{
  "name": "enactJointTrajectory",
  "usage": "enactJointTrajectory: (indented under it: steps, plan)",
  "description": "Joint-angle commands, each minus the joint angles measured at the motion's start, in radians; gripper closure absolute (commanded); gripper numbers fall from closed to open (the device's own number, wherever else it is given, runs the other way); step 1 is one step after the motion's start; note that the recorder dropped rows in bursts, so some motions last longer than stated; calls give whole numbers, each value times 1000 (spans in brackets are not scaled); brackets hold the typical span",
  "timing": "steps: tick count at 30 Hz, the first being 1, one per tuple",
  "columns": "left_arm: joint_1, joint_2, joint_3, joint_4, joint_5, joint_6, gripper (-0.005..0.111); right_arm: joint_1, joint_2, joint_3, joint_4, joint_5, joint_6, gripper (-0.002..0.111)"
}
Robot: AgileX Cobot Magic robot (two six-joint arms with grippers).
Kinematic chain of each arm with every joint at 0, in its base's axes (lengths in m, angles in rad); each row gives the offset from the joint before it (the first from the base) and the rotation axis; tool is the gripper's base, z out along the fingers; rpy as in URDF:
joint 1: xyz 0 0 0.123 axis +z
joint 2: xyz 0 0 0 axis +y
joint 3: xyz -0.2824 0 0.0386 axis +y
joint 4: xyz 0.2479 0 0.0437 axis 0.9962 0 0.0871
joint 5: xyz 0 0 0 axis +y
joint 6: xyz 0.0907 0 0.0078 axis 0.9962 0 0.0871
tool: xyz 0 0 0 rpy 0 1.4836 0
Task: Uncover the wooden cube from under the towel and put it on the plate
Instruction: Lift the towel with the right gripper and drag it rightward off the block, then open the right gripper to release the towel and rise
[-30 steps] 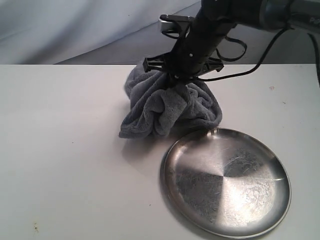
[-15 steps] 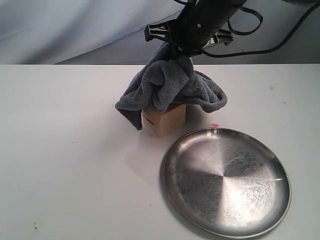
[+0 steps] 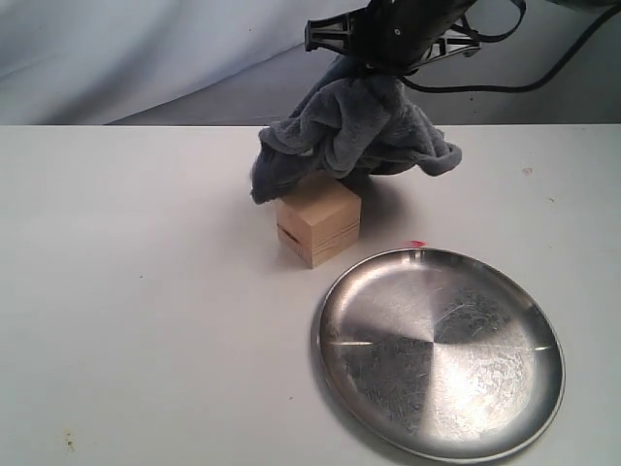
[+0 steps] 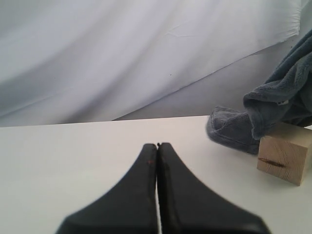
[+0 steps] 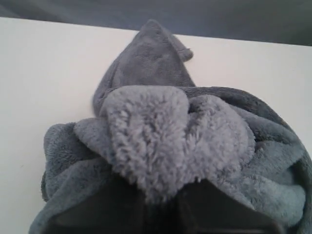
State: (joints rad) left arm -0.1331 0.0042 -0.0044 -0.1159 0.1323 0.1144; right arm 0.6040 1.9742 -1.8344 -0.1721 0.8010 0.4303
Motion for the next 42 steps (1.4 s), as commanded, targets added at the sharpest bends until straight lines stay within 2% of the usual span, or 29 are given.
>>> enactJointTrajectory:
  steps: [1,4,13,26,42]
  plan:
    - [-5,-4,4,-2,0,-3,107,1,-15,-5,-182,-31,144,108]
    - [-5,-4,4,-2,0,-3,107,-12,-13,-5,-238,-57,199,108]
    - [-5,-4,4,-2,0,-3,107,-68,37,-5,-220,-74,218,108]
    - [-5,-4,4,-2,0,-3,107,-68,152,-5,-224,-4,176,108]
    - [-5,-4,4,-2,0,-3,107,-68,275,-5,-195,-4,131,108]
